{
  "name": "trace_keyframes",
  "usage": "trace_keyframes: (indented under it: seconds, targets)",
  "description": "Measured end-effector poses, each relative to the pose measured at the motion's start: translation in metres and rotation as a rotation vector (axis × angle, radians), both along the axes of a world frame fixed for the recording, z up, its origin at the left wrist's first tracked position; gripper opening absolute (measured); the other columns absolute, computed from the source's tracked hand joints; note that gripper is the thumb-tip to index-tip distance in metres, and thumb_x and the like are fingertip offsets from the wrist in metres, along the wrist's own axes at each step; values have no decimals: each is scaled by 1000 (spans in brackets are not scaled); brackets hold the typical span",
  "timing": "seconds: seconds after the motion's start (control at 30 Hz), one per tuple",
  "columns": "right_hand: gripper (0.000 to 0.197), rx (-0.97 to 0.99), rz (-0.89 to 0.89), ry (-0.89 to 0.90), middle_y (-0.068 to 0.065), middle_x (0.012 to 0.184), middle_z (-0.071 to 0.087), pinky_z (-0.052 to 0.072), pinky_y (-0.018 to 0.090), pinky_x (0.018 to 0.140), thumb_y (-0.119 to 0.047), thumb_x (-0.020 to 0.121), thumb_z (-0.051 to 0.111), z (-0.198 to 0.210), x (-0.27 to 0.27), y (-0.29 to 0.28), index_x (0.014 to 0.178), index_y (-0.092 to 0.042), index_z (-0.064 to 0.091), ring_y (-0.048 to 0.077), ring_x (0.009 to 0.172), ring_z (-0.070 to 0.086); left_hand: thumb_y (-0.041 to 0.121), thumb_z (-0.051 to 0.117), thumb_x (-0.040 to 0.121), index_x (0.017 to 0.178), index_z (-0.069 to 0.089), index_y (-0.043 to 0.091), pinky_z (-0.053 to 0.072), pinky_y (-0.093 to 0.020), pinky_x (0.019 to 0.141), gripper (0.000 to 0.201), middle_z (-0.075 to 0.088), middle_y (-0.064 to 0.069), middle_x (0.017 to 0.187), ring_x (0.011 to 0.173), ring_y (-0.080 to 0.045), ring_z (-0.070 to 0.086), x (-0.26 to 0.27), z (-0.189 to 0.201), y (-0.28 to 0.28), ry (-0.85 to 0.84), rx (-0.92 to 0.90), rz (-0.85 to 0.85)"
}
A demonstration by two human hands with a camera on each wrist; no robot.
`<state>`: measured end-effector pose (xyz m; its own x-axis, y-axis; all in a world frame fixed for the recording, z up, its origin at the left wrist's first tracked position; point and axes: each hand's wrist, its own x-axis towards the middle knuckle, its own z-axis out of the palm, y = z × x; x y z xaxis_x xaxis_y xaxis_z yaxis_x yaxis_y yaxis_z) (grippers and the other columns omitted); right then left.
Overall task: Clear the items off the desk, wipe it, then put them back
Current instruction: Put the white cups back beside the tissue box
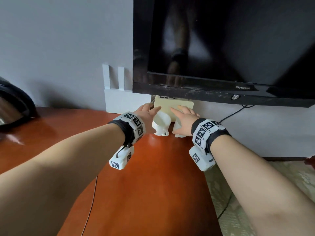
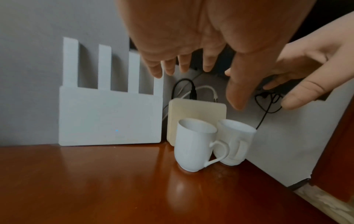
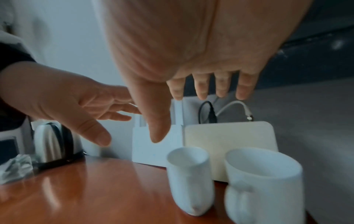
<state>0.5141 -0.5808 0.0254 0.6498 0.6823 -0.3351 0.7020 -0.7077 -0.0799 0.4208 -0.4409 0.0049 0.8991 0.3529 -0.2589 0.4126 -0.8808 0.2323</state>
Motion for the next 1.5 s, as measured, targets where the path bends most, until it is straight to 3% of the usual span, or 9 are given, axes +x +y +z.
trace_keyframes:
  seconds: [0.27, 0.5, 0.73, 0.9, 1.03, 1.3, 1.5]
  targets:
    - [65, 268, 2, 29, -1, 156, 16, 20, 35, 115, -33, 90, 55, 36, -146, 39, 147, -30, 24, 22, 143, 16, 30, 68, 83, 150, 11, 31, 24, -38, 115, 88, 6, 1, 157, 143, -23, 16, -157, 40, 46, -163, -82, 5]
    - [62, 319, 160, 100, 1, 154, 19, 20, 34, 116, -32, 91, 55, 40, -250, 88, 146, -28, 27, 20, 142, 19, 30, 72, 80, 150, 17, 29, 29, -41, 113, 88, 13, -3, 155, 141, -24, 20, -292, 50, 93, -206, 0, 137]
    - [62, 350, 437, 175, 4, 153, 21, 20, 33, 117, -29, 90, 58, 45, -335, 148, 145, -26, 29, 21, 141, 24, 32, 71, 79, 148, 26, 25, 28, -30, 113, 82, 21, -2, 151, 139, -20, 27, -406, 60, 112, -234, 63, 410]
    - [63, 335, 588, 188, 4, 150, 26, 25, 38, 116, -31, 89, 58, 36, -388, 178, 145, -26, 31, 24, 138, 28, 30, 66, 83, 148, 26, 27, 30, -37, 113, 76, 19, -1, 152, 139, -22, 26, -477, 57, 120, -188, 51, 611]
    - [63, 281, 653, 222, 5, 150, 28, 27, 39, 115, -31, 88, 59, 31, -423, 206, 145, -25, 31, 24, 137, 30, 28, 69, 81, 148, 26, 24, 34, -34, 109, 79, 21, -3, 152, 137, -22, 30, -527, 55, 138, -142, 82, 715]
    - [67, 274, 634, 240, 9, 151, 27, 24, 33, 113, -29, 89, 58, 16, -488, 311, 147, -24, 25, 24, 138, 29, 25, 70, 81, 146, 31, 24, 28, -40, 113, 76, 24, -6, 152, 139, -28, 25, -606, 38, 252, -133, 109, 816]
    - [79, 169, 488, 308, 7, 153, 24, 29, 41, 114, -32, 87, 62, -19, -541, 415, 149, -28, 14, 25, 139, 29, 27, 66, 83, 147, 27, 28, 31, -38, 110, 75, 18, -3, 153, 140, -26, 23, -653, 7, 367, -16, 100, 791]
